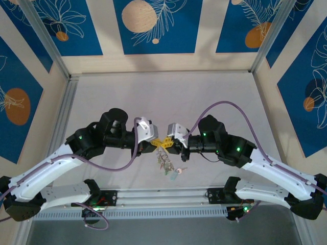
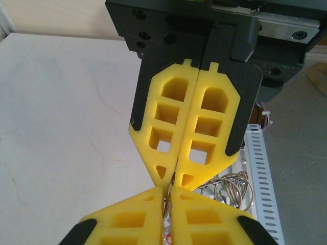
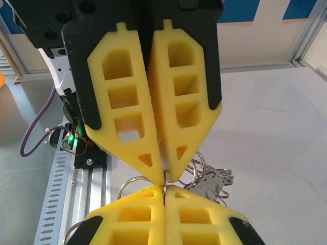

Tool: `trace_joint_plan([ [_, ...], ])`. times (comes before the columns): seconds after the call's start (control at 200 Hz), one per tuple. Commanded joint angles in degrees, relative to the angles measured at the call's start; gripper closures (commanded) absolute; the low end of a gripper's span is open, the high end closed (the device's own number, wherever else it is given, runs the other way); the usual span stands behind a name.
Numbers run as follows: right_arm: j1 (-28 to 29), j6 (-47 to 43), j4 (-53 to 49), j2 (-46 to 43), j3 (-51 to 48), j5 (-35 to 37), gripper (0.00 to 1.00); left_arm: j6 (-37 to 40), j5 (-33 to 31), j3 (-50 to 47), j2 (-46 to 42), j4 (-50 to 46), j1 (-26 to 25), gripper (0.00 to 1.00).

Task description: Put the keys on the keyring

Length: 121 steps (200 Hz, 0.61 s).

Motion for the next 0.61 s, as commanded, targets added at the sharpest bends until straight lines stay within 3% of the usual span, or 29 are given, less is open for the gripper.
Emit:
trace_joint_plan([
  [0.0, 0.47, -0.20, 8.20, -1.50, 1.03, -2.75, 1.00, 2.09, -3.46, 0.51, 2.15, -4.16, -0.95, 0.90],
  [0.32, 0.55, -0.45, 9.22, -2.68, 0.48, -3.53, 1.00, 2.57, -3.86, 0.36, 2.73, -5.12, -2.01, 0.90],
  [0.6, 0.54, -0.97, 9.57, -2.84, 0.83, -4.54, 1.00, 3.31, -4.62, 1.30, 3.80, -7.71, -2.51, 1.00],
])
